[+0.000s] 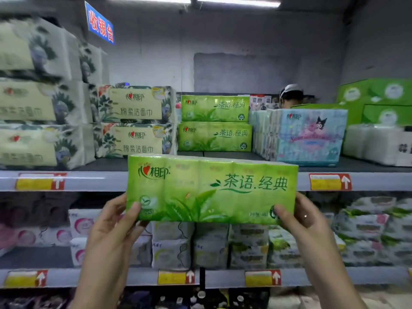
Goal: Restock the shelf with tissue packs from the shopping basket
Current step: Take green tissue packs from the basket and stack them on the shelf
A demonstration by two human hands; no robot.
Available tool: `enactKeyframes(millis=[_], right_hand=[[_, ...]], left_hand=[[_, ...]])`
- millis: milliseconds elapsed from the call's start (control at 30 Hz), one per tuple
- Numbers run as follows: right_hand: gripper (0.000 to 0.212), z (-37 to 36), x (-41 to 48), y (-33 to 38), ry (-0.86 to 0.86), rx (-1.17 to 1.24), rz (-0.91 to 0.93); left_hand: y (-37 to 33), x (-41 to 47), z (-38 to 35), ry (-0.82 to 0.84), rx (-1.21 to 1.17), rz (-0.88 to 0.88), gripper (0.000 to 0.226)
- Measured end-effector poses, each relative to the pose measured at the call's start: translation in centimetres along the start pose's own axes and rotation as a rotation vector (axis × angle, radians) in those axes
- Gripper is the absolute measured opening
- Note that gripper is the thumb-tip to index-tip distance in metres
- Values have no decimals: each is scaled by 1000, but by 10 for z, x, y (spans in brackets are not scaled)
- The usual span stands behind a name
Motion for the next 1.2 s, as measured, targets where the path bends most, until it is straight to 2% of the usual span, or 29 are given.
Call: enactKeyframes(millis=[167, 200, 233, 300, 367, 433, 533, 633, 667, 767, 800, 933, 1200], right_hand=[[62, -17, 29, 39, -45, -39, 142], [60, -19, 33, 47, -58, -36, 179], [50, -22, 38, 55, -64, -30, 211], [20, -26, 51, 67, -84, -19, 259], [19, -34, 66, 81, -95, -66, 307], [15, -41, 83, 88, -110, -123, 325], [20, -45, 115, 96, -131, -164, 349], [55, -48, 141, 112, -130, -230, 393], [56, -49, 150, 119, -120, -251, 413], [20, -56, 174, 140, -69, -334, 458], [17, -58, 183, 144, -55, -362, 471], [21, -67, 218, 145, -5, -453, 486], [27, -72, 279, 134, -15, -530, 429]], left_hand=[[-34, 35, -25, 70, 34, -124, 37], [-39, 42, -29, 75, 47, -158, 42], [-46, 48, -33, 82, 53, -188, 43], [-56, 61, -45, 107, 38, -236, 27], [-64, 76, -61, 137, 29, -273, 19], [-67, 92, -78, 162, 28, -279, 25], [-74, 115, -105, 195, 45, -303, 31], [-82, 133, -128, 244, 67, -337, 29], [-84, 139, -135, 246, 81, -346, 29], [-88, 159, -150, 233, 97, -360, 27], [-89, 164, -154, 229, 112, -370, 27], [-88, 178, -169, 211, 174, -421, 34], [-63, 198, -215, 174, 262, -392, 41]])
Point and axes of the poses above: each hand's wrist, its own x-axis towards the middle knuckle, its own z-axis out of the back of the hand, y = z × x, the point moved 4 cm from there along x, towards the middle knuckle, and after that the axes turned 11 degrees about -y, right-handed, at the moved point
